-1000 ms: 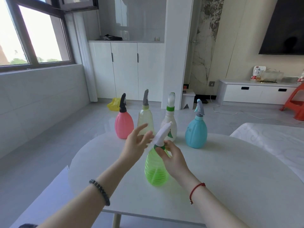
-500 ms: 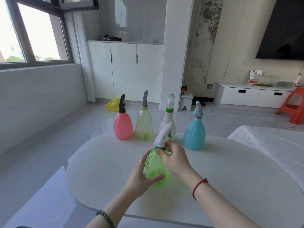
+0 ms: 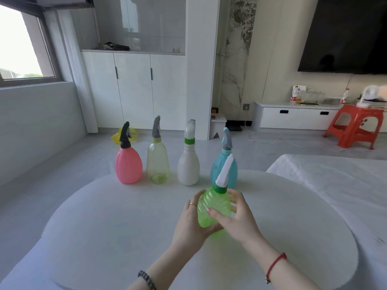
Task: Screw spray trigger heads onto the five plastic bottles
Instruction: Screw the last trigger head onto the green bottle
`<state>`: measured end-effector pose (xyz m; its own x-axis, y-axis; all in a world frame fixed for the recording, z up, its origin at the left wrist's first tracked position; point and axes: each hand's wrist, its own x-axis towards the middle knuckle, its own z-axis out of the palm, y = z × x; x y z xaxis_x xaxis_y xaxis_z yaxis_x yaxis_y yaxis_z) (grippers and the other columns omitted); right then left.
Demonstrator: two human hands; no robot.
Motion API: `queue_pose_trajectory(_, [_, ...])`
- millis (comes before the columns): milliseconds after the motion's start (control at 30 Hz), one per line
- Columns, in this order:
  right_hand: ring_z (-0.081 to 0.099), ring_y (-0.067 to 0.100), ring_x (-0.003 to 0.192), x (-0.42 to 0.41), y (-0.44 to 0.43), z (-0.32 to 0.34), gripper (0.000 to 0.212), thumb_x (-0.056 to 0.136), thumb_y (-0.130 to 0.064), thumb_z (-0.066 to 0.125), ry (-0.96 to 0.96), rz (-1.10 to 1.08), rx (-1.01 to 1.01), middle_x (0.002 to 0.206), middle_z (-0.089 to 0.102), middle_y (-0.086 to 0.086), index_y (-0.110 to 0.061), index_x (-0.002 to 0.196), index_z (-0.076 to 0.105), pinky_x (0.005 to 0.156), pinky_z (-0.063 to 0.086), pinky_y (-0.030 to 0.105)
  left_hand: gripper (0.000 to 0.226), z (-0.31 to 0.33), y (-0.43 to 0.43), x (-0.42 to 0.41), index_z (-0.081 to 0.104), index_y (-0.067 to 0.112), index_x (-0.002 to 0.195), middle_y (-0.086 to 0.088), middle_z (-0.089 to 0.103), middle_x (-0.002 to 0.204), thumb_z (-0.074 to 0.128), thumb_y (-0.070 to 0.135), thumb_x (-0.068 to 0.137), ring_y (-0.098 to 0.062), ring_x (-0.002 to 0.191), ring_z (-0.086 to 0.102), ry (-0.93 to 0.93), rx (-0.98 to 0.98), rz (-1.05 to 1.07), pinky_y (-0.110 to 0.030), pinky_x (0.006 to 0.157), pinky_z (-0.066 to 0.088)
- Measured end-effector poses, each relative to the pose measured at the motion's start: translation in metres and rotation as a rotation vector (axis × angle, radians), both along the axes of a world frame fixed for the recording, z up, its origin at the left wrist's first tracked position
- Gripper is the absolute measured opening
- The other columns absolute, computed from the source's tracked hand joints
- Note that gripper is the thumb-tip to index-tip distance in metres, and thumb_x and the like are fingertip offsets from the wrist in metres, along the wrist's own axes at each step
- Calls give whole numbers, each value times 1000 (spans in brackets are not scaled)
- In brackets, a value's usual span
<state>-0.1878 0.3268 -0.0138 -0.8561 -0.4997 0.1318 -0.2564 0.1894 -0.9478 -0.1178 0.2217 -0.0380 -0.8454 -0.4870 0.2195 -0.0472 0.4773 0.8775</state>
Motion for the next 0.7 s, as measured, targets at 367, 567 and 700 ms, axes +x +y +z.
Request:
queue_pose_trajectory(367, [51, 11, 106, -139, 66, 20, 50, 68, -19, 78, 107, -80, 68, 112, 58, -5, -24, 111, 52, 85, 35, 21, 84, 18, 38, -134, 8, 36, 144, 2, 37, 145, 65, 26, 82, -21, 126, 48, -187, 83, -308, -29, 101, 43])
queue_pose_trajectory(567, [47, 23, 122, -203, 60, -5, 67, 73, -33, 72, 98, -94, 163, 133, 50, -1, -27, 132, 41, 103, 41, 44, 89, 11, 40, -184, 3, 32, 145, 4, 41, 141, 65, 19, 82, -19, 124, 50, -240, 141, -310, -31, 97, 45])
queue_pose_trajectory(700, [47, 21, 123, -226, 55, -12, 61, 78, -34, 67, 11, -108, 121, 136, 44, -4, -25, 130, 35, 101, 44, 47, 89, 4, 37, -204, 3, 33, 145, 12, 46, 124, 63, 15, 83, -11, 120, 51, -238, 173, -302, -27, 94, 46])
